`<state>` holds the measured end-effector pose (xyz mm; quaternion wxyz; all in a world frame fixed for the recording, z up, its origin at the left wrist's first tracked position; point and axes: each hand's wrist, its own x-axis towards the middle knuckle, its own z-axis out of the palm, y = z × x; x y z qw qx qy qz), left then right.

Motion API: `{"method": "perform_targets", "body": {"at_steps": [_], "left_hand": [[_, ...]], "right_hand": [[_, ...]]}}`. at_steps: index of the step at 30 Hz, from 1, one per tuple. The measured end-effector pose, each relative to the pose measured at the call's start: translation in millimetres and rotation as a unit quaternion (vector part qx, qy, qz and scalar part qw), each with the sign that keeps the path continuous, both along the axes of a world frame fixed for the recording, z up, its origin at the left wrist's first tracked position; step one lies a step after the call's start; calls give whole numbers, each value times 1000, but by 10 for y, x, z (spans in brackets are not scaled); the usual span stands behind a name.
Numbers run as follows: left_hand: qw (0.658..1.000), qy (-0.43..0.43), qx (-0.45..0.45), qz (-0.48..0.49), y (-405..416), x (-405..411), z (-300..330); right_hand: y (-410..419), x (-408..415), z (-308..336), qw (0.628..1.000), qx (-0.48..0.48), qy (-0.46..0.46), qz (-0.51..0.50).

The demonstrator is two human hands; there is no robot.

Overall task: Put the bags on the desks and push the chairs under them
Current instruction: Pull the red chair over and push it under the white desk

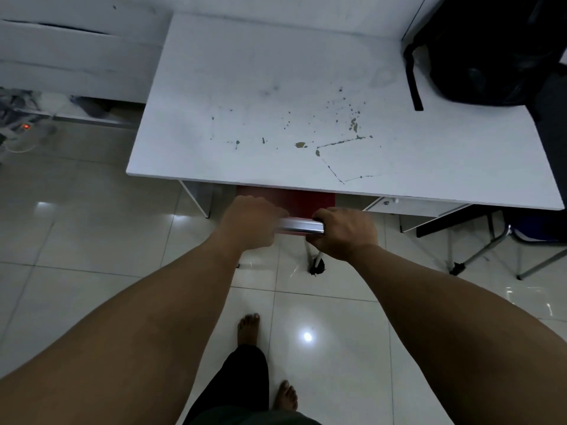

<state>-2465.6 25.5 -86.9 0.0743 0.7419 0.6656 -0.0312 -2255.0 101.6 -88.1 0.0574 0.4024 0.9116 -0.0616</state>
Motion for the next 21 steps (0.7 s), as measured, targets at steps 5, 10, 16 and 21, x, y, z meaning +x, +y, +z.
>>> {"method": "perform_targets", "body": {"at_steps": [5,10,16,21], "left_hand": [[1000,-2,6,-10,131,-87,-5],[1000,-3,24,-17,300,-158,-23],[1000,-8,4,-5,544,-235,-52],[1000,-17,3,-2,580,-259,-61]], "right_hand": [[136,-77,-24,1000,-6,3,-4],[310,-142,-27,1000,-14,-3,-9],[511,-218,-14,1000,3,-4,-30],[552,-236,-2,1000,-2,-11,-17]]}}
